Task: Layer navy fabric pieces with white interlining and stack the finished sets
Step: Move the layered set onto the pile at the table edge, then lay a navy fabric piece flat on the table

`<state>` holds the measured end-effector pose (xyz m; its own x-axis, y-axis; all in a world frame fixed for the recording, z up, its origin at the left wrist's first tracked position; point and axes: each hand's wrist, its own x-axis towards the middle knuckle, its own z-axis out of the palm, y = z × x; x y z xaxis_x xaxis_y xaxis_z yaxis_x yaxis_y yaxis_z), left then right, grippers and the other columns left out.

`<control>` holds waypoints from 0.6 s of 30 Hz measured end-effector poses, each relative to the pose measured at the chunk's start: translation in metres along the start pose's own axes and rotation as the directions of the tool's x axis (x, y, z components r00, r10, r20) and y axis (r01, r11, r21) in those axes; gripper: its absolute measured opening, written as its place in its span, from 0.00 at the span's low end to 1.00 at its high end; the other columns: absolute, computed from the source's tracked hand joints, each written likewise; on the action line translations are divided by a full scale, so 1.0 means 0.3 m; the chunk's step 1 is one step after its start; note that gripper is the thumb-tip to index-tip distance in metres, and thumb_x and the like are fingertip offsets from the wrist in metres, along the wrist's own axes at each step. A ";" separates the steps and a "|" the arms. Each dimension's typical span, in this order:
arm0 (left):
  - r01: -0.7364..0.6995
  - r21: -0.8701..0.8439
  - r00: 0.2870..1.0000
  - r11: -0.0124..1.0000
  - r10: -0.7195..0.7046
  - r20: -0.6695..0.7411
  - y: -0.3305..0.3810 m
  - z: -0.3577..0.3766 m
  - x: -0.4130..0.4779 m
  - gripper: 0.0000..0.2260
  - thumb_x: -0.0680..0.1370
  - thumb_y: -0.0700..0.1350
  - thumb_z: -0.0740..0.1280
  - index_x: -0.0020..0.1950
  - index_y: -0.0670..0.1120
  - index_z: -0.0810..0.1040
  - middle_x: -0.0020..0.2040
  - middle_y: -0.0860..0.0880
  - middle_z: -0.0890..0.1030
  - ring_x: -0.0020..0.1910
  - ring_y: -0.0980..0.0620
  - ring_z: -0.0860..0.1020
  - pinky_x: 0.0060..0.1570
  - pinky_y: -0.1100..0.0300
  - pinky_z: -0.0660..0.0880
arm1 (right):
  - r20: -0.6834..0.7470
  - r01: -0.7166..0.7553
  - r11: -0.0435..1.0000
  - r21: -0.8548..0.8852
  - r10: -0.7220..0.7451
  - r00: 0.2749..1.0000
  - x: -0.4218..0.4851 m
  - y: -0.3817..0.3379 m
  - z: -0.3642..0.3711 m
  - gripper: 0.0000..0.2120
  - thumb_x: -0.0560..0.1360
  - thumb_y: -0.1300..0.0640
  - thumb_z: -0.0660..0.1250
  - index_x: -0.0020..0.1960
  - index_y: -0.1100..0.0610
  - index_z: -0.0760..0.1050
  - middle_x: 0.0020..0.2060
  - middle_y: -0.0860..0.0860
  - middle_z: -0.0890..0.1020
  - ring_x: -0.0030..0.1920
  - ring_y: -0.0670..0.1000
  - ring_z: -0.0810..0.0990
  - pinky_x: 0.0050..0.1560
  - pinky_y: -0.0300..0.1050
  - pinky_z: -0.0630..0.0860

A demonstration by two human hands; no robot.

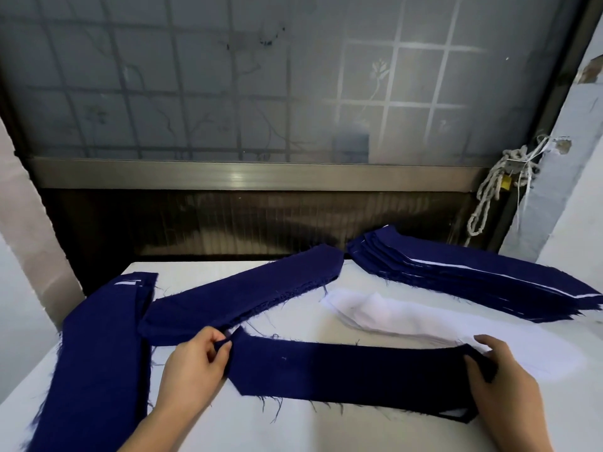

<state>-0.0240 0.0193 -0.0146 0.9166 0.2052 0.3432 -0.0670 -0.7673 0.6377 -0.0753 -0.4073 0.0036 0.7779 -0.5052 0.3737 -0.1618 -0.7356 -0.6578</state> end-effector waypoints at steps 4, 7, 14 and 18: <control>0.003 0.038 1.000 0.999 -0.002 -0.016 0.006 0.007 -0.001 0.13 0.77 0.46 0.71 0.39 0.59 0.70 0.26 0.56 0.76 0.25 0.57 0.73 0.26 0.60 0.67 | 0.083 -0.011 0.993 -0.113 0.021 0.996 0.013 0.007 0.009 0.14 0.75 0.57 0.69 0.59 0.54 0.74 0.39 0.54 0.81 0.44 0.59 0.78 0.41 0.50 0.72; -0.002 0.056 1.000 0.998 0.003 -0.022 0.000 0.012 -0.001 0.13 0.76 0.46 0.72 0.39 0.58 0.71 0.24 0.55 0.74 0.24 0.57 0.73 0.26 0.60 0.67 | 0.085 -0.029 0.993 -0.113 0.039 0.996 0.013 0.007 0.005 0.11 0.74 0.57 0.69 0.56 0.54 0.76 0.37 0.52 0.80 0.41 0.58 0.76 0.41 0.49 0.70; -0.014 0.080 0.999 0.997 0.017 -0.029 -0.008 0.021 0.001 0.10 0.76 0.45 0.72 0.41 0.55 0.73 0.22 0.54 0.72 0.23 0.57 0.72 0.24 0.61 0.65 | 0.093 -0.052 0.993 0.111 0.041 0.995 0.001 0.001 -0.010 0.22 0.70 0.70 0.70 0.57 0.49 0.74 0.41 0.46 0.80 0.35 0.48 0.78 0.39 0.34 0.69; 0.006 0.095 0.999 0.995 -0.003 -0.037 -0.005 0.027 0.000 0.10 0.76 0.46 0.72 0.41 0.55 0.72 0.22 0.54 0.72 0.24 0.58 0.73 0.25 0.60 0.66 | 0.036 -0.097 0.990 0.102 0.094 0.995 0.010 0.010 -0.004 0.20 0.69 0.72 0.71 0.55 0.54 0.76 0.44 0.53 0.78 0.37 0.52 0.79 0.43 0.44 0.68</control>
<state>-0.0207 0.0156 -0.0212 0.9013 0.2299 0.3670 -0.0236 -0.8201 0.5718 -0.0742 -0.4115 0.0036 0.7805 -0.5554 0.2869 -0.1733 -0.6332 -0.7543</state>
